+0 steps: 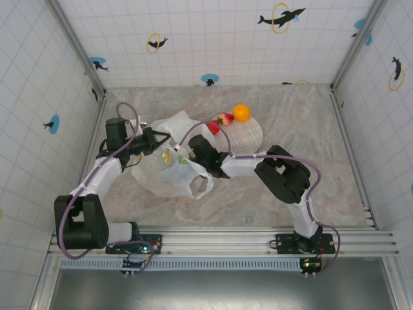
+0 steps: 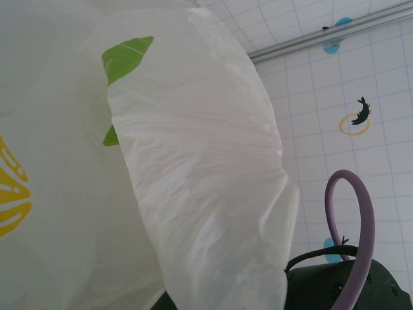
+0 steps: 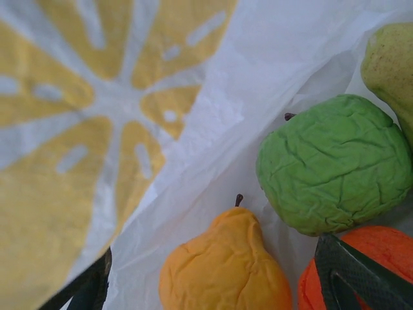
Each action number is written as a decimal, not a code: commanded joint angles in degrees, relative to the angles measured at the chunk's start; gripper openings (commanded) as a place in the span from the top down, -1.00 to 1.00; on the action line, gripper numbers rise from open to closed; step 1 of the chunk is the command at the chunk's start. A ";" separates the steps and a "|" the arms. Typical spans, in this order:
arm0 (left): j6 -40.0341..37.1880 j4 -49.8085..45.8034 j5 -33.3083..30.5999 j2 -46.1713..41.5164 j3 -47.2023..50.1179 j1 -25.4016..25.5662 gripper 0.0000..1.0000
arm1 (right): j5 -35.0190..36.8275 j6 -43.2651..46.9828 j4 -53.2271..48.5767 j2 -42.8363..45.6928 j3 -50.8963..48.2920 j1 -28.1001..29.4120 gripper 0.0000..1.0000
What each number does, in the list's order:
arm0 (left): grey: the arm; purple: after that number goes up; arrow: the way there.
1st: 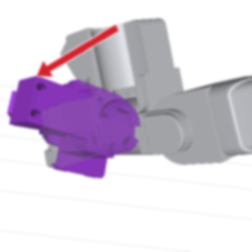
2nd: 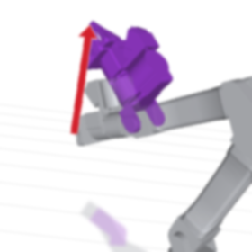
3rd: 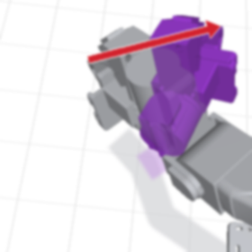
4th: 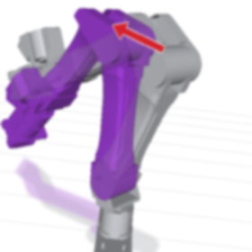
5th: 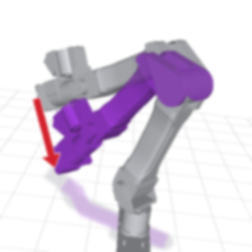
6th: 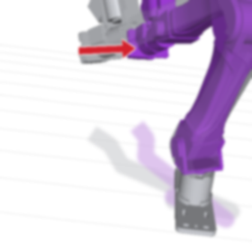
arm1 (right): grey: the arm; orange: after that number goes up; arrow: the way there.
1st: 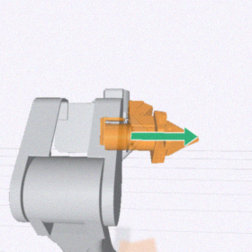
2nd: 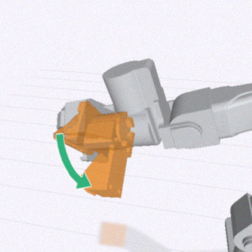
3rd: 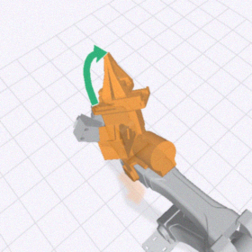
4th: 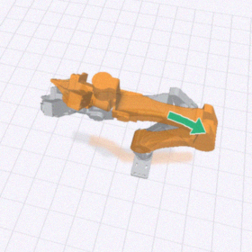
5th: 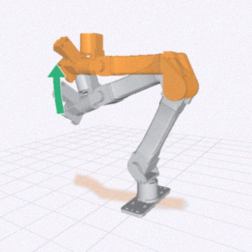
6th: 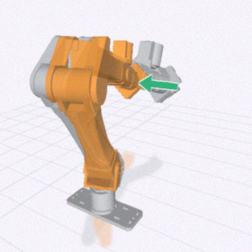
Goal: Place the fruits into the plastic bag
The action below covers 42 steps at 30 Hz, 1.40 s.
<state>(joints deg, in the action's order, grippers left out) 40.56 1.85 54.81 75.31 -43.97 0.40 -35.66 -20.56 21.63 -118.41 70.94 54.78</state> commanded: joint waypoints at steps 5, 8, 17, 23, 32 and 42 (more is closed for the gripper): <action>-0.81 0.17 0.08 -0.77 -0.55 0.35 1.00 | 0.22 0.17 1.28 2.86 0.16 -0.98 -0.68; -0.90 0.05 0.04 -0.78 -0.53 0.30 1.00 | 0.67 0.49 1.23 5.06 -1.97 -1.58 -0.65; -1.18 -0.53 -0.09 -0.60 -0.78 0.21 1.00 | 5.28 5.90 -4.65 14.15 -10.74 -4.13 -0.56; -1.20 -0.53 -0.07 -0.44 -0.90 0.21 1.00 | 17.33 9.55 -12.37 19.31 -13.46 -5.78 -0.55; -1.41 -0.53 0.12 -0.10 -0.76 0.27 1.00 | 30.36 8.17 -18.97 24.43 -14.25 -8.04 -0.53; -1.46 -0.97 -0.74 -0.25 -0.87 0.18 1.00 | 43.35 10.79 -20.85 32.61 -17.16 -10.88 -0.59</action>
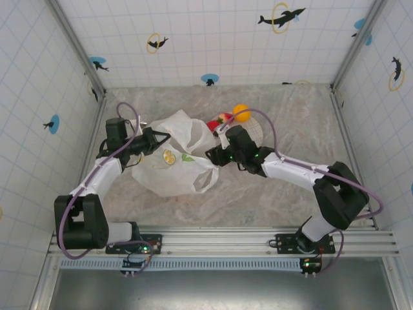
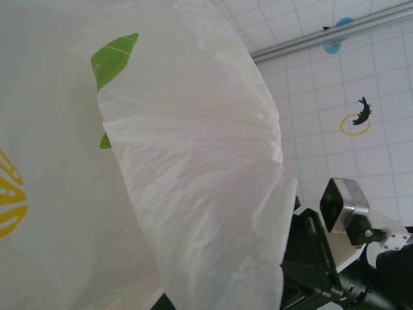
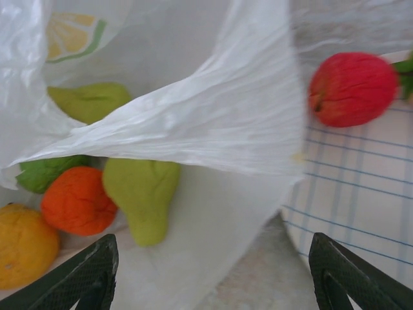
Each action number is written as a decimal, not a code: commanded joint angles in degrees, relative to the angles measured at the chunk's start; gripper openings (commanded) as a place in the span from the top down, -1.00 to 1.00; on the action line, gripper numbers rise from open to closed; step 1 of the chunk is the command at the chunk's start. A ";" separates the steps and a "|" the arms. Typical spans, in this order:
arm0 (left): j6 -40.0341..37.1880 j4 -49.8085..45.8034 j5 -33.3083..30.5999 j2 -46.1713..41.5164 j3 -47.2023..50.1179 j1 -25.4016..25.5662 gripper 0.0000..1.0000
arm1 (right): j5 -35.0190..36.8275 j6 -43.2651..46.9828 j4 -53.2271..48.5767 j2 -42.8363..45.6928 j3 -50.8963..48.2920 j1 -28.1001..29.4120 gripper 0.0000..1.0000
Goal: Place the fruits into the plastic bag
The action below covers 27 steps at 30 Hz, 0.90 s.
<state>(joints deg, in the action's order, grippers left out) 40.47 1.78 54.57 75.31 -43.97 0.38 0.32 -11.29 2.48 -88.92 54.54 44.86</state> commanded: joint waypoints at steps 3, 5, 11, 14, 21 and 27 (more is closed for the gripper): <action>-1.52 -1.25 -0.83 -0.21 -0.96 -0.06 1.00 | 8.57 1.88 -1.24 5.42 -1.44 -2.59 -0.62; -1.46 -1.51 -1.21 -0.21 -1.03 -0.45 1.00 | 9.04 2.05 -1.03 6.83 -1.95 -3.72 -0.64; -1.52 -1.61 -2.81 -1.25 -0.90 -2.87 1.00 | 12.46 2.32 -0.34 7.36 -1.60 -8.21 -0.75; -1.61 -1.68 -4.00 -1.81 -0.86 -4.47 1.00 | 12.67 1.65 0.84 4.75 -0.52 -10.63 -0.77; -1.37 -1.61 -4.67 -0.54 -1.11 -5.46 1.00 | 6.79 -2.87 4.55 -5.98 6.23 -11.83 -0.79; -1.89 -2.12 -5.66 0.16 -1.21 -5.64 1.00 | 4.12 -6.18 5.25 -16.53 14.01 -10.38 -0.81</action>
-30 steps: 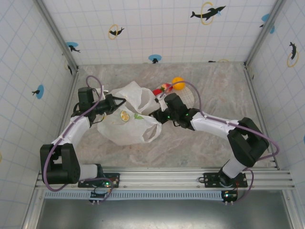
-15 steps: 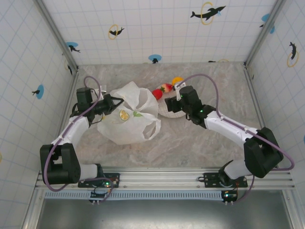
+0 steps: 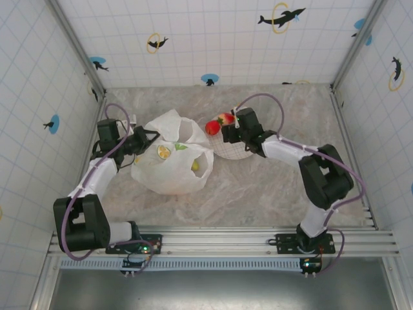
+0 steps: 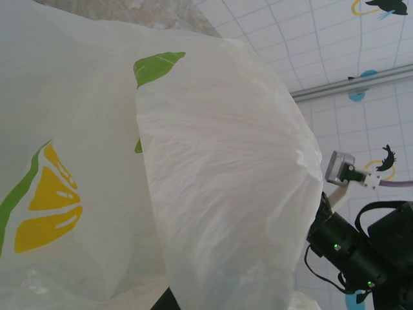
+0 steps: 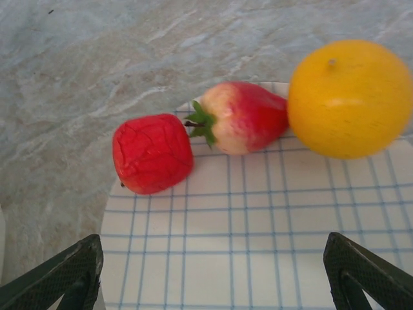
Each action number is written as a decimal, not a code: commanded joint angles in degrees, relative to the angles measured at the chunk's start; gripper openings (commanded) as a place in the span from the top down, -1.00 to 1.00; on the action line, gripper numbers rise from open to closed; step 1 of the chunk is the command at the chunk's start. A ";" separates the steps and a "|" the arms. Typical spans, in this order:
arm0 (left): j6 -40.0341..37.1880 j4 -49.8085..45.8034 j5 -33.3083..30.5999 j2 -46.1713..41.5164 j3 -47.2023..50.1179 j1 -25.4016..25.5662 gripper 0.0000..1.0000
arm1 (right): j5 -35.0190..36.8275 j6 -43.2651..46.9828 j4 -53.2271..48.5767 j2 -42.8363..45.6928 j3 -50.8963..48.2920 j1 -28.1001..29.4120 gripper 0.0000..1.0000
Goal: Place the fruits into the plastic bag
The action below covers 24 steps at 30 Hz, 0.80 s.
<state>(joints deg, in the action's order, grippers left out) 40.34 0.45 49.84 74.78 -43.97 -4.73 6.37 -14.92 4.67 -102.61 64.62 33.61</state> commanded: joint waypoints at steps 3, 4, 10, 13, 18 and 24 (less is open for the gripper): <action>-1.51 -0.63 -0.64 1.37 -1.21 -0.54 1.00 | -2.69 -3.90 3.23 -7.14 7.70 1.37 -0.81; -1.46 -0.62 -0.74 1.57 -1.26 -0.54 1.00 | -3.01 -4.20 3.33 -8.49 8.79 1.59 -0.82; -1.45 -0.54 -0.59 1.77 -1.21 -0.54 1.00 | -4.46 -4.46 1.56 -15.39 15.69 2.08 -0.82; -1.54 -0.62 -0.39 1.84 -1.21 -0.62 1.00 | -4.39 -3.91 0.31 -17.92 18.59 2.08 -0.82; -1.51 -0.71 0.13 2.21 -1.30 -0.58 1.00 | -4.18 -2.89 -1.90 -21.22 22.16 1.99 -0.83; -1.56 -0.69 0.26 2.12 -1.30 -0.60 1.00 | -5.36 -2.18 -3.71 -24.79 25.91 1.90 -0.83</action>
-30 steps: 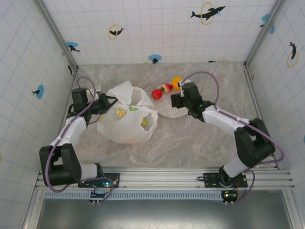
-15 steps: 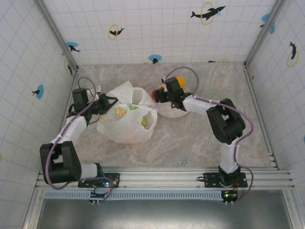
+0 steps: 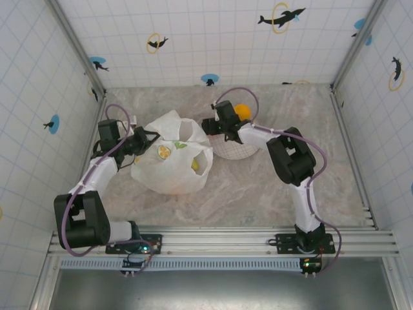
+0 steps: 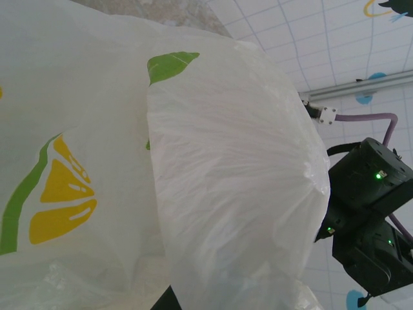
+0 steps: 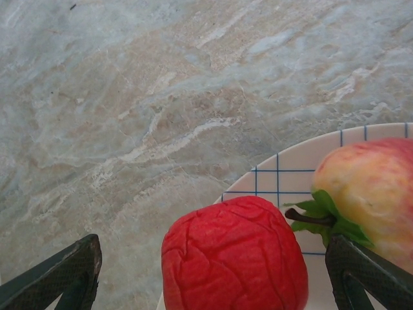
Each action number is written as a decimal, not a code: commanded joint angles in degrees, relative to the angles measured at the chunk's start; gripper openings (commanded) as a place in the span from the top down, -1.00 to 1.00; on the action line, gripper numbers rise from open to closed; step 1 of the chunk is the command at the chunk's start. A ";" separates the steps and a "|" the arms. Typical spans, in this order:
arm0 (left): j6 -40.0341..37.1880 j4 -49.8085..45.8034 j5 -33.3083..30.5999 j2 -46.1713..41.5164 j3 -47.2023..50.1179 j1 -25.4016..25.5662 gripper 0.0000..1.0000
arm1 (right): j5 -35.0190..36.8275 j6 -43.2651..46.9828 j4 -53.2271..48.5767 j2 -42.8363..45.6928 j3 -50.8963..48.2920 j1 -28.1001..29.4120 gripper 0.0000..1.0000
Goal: Place the fruits into the plastic bag
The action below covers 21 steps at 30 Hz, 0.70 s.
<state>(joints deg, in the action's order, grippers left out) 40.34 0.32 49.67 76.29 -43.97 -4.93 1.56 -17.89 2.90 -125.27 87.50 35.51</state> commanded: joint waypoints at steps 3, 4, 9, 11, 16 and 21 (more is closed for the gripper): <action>-1.66 -0.58 0.59 0.61 -1.19 -0.43 1.00 | -1.12 1.17 -2.59 -3.51 4.63 -0.01 -0.81; -1.63 -0.59 0.67 0.66 -1.26 -0.42 1.00 | -1.12 1.27 -2.56 -3.93 4.92 -0.02 -0.80; -1.53 -0.58 1.13 0.79 -1.38 -0.41 1.00 | -1.43 2.11 -3.57 -5.50 7.30 -0.09 -0.68; -1.50 -0.58 1.13 0.79 -1.30 -0.43 1.00 | -1.47 2.46 -3.80 -7.00 7.85 -0.17 -0.61; -1.56 -0.58 1.30 0.61 -1.19 -0.43 1.00 | -2.00 2.76 -4.48 -7.19 8.50 -0.26 -0.35; -1.50 -0.58 1.56 0.61 -1.30 -0.43 1.00 | -2.43 3.11 -4.06 -4.64 6.98 -0.10 -0.19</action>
<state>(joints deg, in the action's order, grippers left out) 40.34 0.30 50.13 76.31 -43.97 -4.93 -0.27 -15.35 -0.27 -131.31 93.93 35.44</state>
